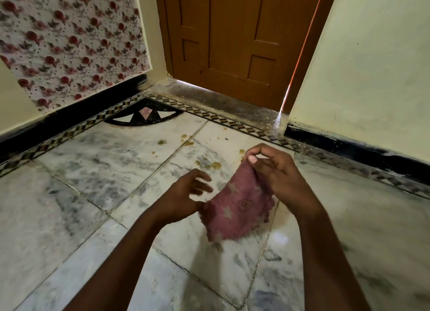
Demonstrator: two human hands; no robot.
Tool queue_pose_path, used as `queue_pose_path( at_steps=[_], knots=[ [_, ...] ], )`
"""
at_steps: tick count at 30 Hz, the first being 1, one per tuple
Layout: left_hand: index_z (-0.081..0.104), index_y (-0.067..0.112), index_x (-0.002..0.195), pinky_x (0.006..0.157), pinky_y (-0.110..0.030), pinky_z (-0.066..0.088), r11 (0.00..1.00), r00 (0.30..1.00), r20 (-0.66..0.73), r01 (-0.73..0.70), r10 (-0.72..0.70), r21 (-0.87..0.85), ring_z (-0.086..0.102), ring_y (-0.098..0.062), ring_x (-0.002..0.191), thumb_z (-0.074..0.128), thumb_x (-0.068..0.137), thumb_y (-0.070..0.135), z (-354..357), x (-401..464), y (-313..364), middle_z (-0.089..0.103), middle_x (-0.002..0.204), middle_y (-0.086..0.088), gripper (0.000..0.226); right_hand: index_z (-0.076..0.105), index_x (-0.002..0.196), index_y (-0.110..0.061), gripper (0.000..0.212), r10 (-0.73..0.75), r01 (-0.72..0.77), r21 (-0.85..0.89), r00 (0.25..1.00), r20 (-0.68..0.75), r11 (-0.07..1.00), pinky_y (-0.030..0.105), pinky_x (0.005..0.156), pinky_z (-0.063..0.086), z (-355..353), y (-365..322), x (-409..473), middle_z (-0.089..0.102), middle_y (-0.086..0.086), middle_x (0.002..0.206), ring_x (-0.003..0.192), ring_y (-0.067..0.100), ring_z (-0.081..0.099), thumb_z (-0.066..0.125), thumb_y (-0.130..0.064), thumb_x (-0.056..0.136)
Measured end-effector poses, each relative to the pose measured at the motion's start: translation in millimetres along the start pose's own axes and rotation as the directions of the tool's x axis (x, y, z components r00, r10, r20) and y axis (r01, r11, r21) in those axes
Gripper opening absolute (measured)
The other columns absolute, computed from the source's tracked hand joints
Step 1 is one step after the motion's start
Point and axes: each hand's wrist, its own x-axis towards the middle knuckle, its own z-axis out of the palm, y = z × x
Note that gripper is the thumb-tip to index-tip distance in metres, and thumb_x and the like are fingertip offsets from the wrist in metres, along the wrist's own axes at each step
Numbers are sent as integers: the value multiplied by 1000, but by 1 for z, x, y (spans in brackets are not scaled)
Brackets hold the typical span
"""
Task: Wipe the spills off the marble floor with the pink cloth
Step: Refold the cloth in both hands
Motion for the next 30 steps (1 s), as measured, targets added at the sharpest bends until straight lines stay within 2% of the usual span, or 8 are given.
queue_pose_path(
  at_steps=[3, 8, 14, 18, 21, 24, 27, 30],
  knots=[
    [68, 28, 136, 104, -23, 53, 980, 973, 171, -133, 157, -147, 60, -4, 139, 88, 85, 9, 11, -3, 16, 73, 138, 12, 58, 78, 104, -18, 16, -68, 74, -75, 994, 80, 994, 21, 71, 58, -2, -25, 6, 80, 1, 92, 86, 17, 78, 63, -18, 107],
    [80, 4, 91, 86, -23, 59, 931, 967, 39, -229, 250, -285, 78, -17, 93, 79, 92, 3, 23, -1, 34, 82, 93, -14, 2, 80, 110, -30, 18, -62, 64, -59, 998, 30, 996, 37, 69, 68, -22, -44, 8, 84, 2, 91, 85, 21, 81, 79, -22, 94],
    [69, 7, 74, 60, -34, 58, 957, 973, -16, -230, 231, -177, 73, -22, 65, 88, 84, 4, 18, 1, 45, 75, 68, -7, 21, 73, 124, -25, 54, -21, 36, -180, 996, 85, 983, 53, 72, 68, -47, -36, 11, 84, 4, 88, 86, 23, 82, 87, 5, 81],
    [56, 12, 78, 57, -59, 60, 947, 963, -15, -266, 268, -181, 76, -48, 67, 91, 79, 0, 13, -6, 62, 78, 74, -22, 37, 74, 125, -23, 52, -47, 60, -157, 995, 83, 986, 38, 82, 69, -56, -28, 16, 85, 6, 92, 94, 20, 82, 86, 5, 82],
    [53, 19, 80, 63, -39, 66, 910, 944, 28, -309, 329, -277, 80, -25, 73, 92, 74, 8, 10, -9, 79, 80, 78, -14, 41, 75, 125, -25, 48, -105, 109, 169, 994, -31, 980, 36, 78, 68, -64, -16, 18, 84, 4, 96, 95, 20, 81, 90, -14, 81],
    [50, 20, 72, 63, -33, 62, 887, 948, 14, -291, 317, -360, 76, -21, 77, 89, 80, 4, 13, -1, 93, 76, 77, -8, 43, 79, 121, -20, 48, 236, 1, 811, 957, -172, 586, 36, 74, 66, -36, 26, 14, 83, 4, 96, 87, 20, 81, 70, -58, 93],
    [49, 21, 64, 58, -31, 58, 911, 984, -25, -172, 175, -374, 70, -20, 73, 88, 81, -1, 25, 8, 87, 71, 72, -6, 48, 86, 108, -11, 76, 584, -161, 916, 806, -93, 367, 43, 93, 63, 26, 83, -12, 77, 14, 103, 94, 26, 80, 42, -72, 102],
    [48, 23, 61, 52, -26, 51, 946, 997, -78, -42, 18, -322, 66, -17, 67, 92, 76, -1, 31, 15, 64, 71, 68, -4, 52, 77, 128, -2, 105, 631, -292, 946, 762, 143, 139, 55, 97, 59, 78, 107, -50, 75, 26, 126, 110, 42, 75, 88, -78, 56]
  ],
)
